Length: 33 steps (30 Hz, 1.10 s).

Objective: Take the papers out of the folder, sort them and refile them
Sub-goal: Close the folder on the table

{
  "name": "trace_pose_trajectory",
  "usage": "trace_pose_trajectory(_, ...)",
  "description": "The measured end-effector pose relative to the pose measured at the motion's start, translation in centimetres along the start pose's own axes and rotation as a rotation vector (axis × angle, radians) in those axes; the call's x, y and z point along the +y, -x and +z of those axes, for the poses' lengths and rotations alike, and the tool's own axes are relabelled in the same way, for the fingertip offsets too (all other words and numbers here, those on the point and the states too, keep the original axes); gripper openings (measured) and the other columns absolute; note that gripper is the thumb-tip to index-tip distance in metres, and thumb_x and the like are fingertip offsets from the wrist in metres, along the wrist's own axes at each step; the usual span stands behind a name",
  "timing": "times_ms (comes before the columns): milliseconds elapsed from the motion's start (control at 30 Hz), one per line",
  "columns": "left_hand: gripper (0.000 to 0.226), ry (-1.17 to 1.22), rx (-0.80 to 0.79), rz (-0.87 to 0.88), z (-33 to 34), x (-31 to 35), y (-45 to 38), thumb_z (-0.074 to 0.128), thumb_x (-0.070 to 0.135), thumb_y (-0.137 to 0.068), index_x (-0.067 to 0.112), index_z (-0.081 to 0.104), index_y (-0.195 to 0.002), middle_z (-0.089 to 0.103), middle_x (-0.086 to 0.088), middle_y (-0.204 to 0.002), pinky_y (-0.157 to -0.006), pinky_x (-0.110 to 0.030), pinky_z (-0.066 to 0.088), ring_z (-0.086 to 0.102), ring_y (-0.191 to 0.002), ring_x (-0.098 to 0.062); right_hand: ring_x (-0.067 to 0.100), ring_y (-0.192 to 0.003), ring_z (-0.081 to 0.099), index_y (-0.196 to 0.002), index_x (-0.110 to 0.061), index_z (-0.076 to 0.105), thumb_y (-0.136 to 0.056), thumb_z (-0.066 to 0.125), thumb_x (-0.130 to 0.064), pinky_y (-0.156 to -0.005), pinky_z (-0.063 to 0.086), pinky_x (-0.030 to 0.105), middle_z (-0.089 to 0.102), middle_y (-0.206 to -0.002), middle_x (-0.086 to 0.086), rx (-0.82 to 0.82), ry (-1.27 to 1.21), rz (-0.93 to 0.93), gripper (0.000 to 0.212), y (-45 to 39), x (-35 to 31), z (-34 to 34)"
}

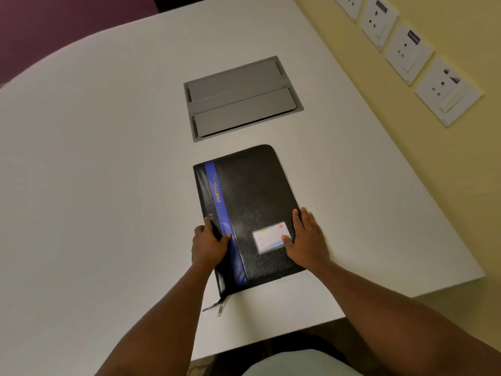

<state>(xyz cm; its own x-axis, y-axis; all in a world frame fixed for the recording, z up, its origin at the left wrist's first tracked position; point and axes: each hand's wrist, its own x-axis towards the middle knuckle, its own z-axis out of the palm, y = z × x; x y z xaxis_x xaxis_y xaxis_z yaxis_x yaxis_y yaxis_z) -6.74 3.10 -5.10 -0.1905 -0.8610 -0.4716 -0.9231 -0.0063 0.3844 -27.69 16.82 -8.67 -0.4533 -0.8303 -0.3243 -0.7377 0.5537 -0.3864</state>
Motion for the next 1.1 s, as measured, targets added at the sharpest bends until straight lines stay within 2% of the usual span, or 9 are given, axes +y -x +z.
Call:
trace_pose_trajectory(67, 0.061, 0.099, 0.016, 0.031, -0.2, -0.4, 0.8, 0.062, 0.041, -0.090, 0.011, 0.040, -0.139, 0.052, -0.012, -0.134, -0.093, -0.040, 0.048, 0.055, -0.117, -0.031, 0.027, -0.150, 0.002, -0.155, -0.013, 0.009, -0.096, 0.050, -0.045, -0.119, 0.007, 0.037, 0.002, -0.163, 0.009, 0.039, 0.018, 0.000, 0.079, -0.3, -0.6, -0.3)
trace_pose_trajectory(133, 0.050, 0.169, 0.026, 0.059, 0.0, -1.5, 2.2, 0.062, 0.044, -0.089, 0.014, 0.052, -0.127, 0.059, -0.008, -0.125, -0.090, -0.038, 0.051, 0.059, -0.110, -0.026, 0.033, -0.144, 0.027, -0.146, -0.007, 0.037, -0.090, 0.063, -0.035, -0.116, 0.025, 0.040, 0.028, -0.156, 0.014, 0.183, 0.016, -0.042, 0.068, 0.4, -1.5, -0.5)
trace_pose_trajectory(233, 0.040, 0.196, 0.007, 0.025, 0.9, -3.5, 5.3, 0.063, 0.045, -0.088, 0.014, 0.056, -0.112, 0.060, -0.005, -0.109, -0.078, -0.031, 0.049, 0.060, -0.097, -0.020, 0.026, -0.098, 0.061, -0.105, -0.012, 0.060, -0.083, 0.069, -0.022, -0.081, 0.055, 0.037, 0.061, -0.111, 0.010, 0.403, -0.178, -0.226, 0.025, 3.0, -2.9, 0.4)
trace_pose_trajectory(300, 0.034, 0.194, -0.048, -0.022, 1.2, -5.0, 7.4, 0.062, 0.048, -0.088, 0.017, 0.055, -0.101, 0.061, 0.000, -0.100, -0.067, -0.025, 0.046, 0.061, -0.084, -0.013, 0.014, -0.069, 0.056, -0.083, -0.018, 0.056, -0.089, 0.062, -0.025, -0.058, 0.051, 0.031, 0.058, -0.082, 0.000, 0.328, -0.302, -0.359, 0.012, 5.3, -4.0, 1.3)
trace_pose_trajectory(367, 0.025, 0.182, -0.127, -0.029, 1.5, -6.6, 9.0, 0.065, 0.047, -0.086, 0.024, 0.057, -0.091, 0.061, 0.005, -0.094, -0.064, -0.022, 0.045, 0.062, -0.077, -0.009, 0.011, -0.055, 0.049, -0.068, -0.020, 0.052, -0.090, 0.058, -0.032, -0.049, 0.040, 0.026, 0.054, -0.065, -0.003, 0.165, -0.314, -0.425, 0.026, 7.0, -4.8, 2.7)
trace_pose_trajectory(467, 0.010, 0.043, -0.236, 0.086, 1.6, -8.8, 10.4, 0.066, 0.031, -0.084, 0.032, 0.057, -0.085, 0.056, 0.008, -0.096, -0.065, -0.011, 0.038, 0.057, -0.082, -0.006, 0.016, -0.063, 0.059, -0.071, -0.016, 0.065, -0.087, 0.055, -0.045, -0.057, 0.042, 0.026, 0.067, -0.069, 0.000, -0.177, -0.307, -0.408, 0.034, 8.7, -6.4, 4.9)
trace_pose_trajectory(600, 0.017, -0.022, -0.251, 0.184, 2.0, -10.1, 11.0, 0.060, 0.016, -0.089, 0.029, 0.067, -0.100, 0.056, 0.014, -0.094, -0.068, -0.004, 0.037, 0.054, -0.083, -0.004, 0.011, -0.091, 0.064, -0.111, -0.025, 0.069, -0.084, 0.065, -0.049, -0.084, 0.050, 0.025, 0.072, -0.096, -0.006, -0.411, -0.221, -0.267, 0.037, 10.3, -9.0, 6.4)
trace_pose_trajectory(867, 0.018, 0.058, -0.319, 0.214, 2.0, -10.8, 10.1, 0.059, 0.014, -0.093, 0.020, 0.073, -0.103, 0.066, 0.011, -0.089, -0.066, -0.001, 0.035, 0.058, -0.080, -0.003, 0.016, -0.092, 0.063, -0.094, -0.023, 0.063, -0.084, 0.064, -0.046, -0.073, 0.046, 0.028, 0.067, -0.095, -0.005, -0.211, -0.216, -0.074, 0.025, 11.9, -12.4, 8.0)
trace_pose_trajectory(1100, 0.018, 0.036, -0.314, 0.262, 1.7, -11.3, 9.7, 0.059, 0.013, -0.093, 0.018, 0.073, -0.103, 0.071, 0.004, -0.094, -0.073, -0.011, 0.046, 0.062, -0.083, -0.009, 0.018, -0.096, 0.063, -0.098, -0.022, 0.065, -0.092, 0.050, -0.037, -0.076, 0.046, 0.030, 0.065, -0.101, -0.003, -0.141, -0.022, -0.135, 0.022, 12.6, -13.1, 8.4)
